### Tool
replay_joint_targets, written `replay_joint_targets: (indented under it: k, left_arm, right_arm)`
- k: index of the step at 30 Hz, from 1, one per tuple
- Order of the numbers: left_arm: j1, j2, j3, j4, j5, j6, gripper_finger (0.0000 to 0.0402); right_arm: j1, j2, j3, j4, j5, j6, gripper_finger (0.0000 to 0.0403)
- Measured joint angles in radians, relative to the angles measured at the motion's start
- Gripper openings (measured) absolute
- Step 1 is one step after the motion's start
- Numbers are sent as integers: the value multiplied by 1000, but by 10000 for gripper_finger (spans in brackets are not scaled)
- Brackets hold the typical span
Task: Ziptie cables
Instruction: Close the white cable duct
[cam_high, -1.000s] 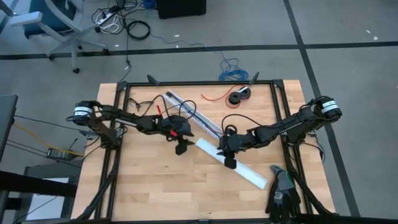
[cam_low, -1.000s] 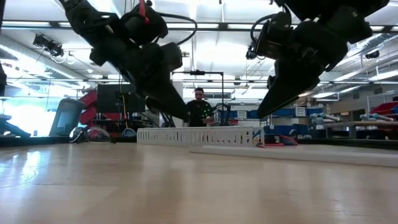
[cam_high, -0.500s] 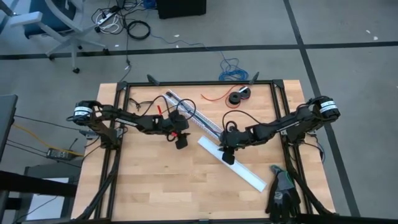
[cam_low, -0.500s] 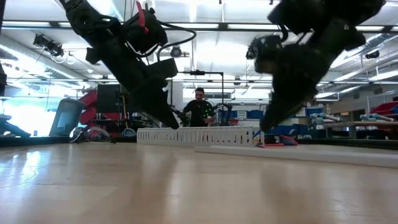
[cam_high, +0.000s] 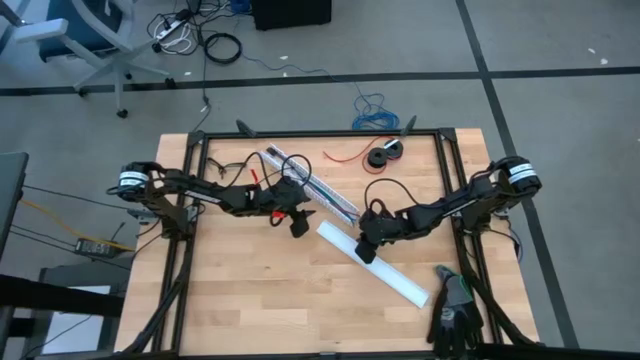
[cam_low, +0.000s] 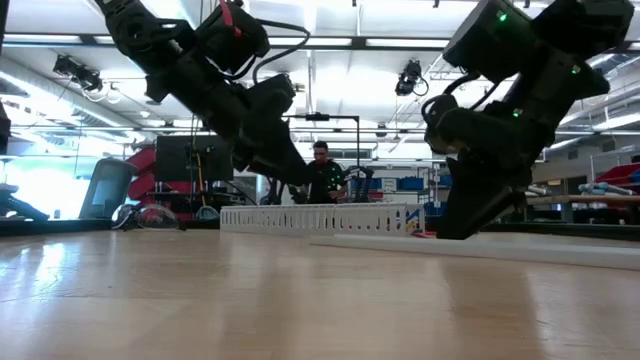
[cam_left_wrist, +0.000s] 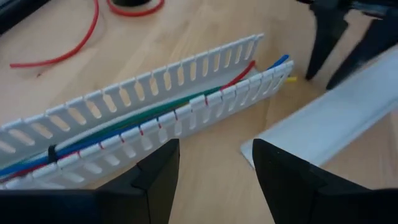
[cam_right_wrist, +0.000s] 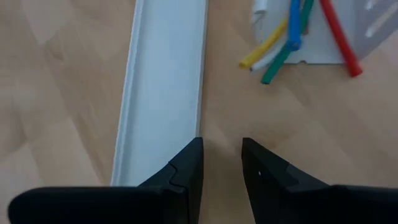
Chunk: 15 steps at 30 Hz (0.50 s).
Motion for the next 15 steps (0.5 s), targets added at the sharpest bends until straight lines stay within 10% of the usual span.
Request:
replay_joint_targets:
  k: [15]
  left_arm:
    - [-36, 132, 0, 8, 0, -48, 214]
  right_arm:
    - [170, 4, -1, 90, 242, 74, 98]
